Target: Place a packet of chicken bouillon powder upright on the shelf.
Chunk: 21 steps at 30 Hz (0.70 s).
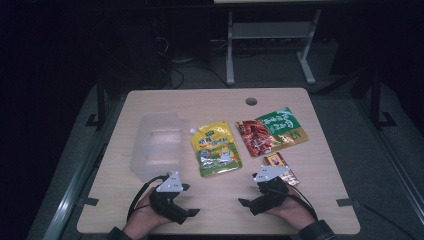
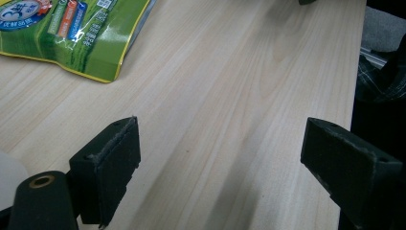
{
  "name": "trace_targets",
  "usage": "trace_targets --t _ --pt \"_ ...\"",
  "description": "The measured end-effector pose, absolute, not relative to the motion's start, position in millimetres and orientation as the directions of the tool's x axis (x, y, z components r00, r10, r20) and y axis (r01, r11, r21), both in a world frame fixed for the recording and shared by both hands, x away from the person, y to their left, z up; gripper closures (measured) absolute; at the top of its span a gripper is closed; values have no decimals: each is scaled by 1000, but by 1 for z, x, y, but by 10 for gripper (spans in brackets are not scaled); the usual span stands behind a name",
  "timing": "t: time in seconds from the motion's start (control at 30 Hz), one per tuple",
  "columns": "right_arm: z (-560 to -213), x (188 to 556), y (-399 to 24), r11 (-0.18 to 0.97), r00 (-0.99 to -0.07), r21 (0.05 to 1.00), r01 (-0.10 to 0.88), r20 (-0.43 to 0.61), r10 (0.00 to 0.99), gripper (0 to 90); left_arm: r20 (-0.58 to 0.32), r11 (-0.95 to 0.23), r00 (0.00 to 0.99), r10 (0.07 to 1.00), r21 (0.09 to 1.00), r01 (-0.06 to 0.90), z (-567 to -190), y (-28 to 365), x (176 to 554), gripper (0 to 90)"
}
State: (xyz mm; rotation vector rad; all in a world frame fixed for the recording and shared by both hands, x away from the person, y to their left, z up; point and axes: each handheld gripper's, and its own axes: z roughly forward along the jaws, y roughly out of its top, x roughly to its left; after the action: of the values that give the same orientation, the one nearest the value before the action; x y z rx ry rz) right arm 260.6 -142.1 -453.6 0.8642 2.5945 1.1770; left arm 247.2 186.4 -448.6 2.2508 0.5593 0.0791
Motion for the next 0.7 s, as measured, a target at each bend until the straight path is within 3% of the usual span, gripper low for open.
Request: trace_targets --t 0.17,0.33,0.67,0.7 --pt "-447 271 -139 489 -812 749 447 110 573 56 -125 -588 901 415 719 371 -447 186 248 128" --pt "-439 288 -130 481 -808 742 466 137 573 167 -130 -588 899 419 715 377 -447 186 248 128" --pt "-423 322 -101 495 -836 751 437 136 532 606 -138 -566 887 441 724 394 -448 196 242 129" --pt "-423 322 -101 495 -836 751 437 136 532 606 -138 -566 887 441 724 394 -448 196 242 130"
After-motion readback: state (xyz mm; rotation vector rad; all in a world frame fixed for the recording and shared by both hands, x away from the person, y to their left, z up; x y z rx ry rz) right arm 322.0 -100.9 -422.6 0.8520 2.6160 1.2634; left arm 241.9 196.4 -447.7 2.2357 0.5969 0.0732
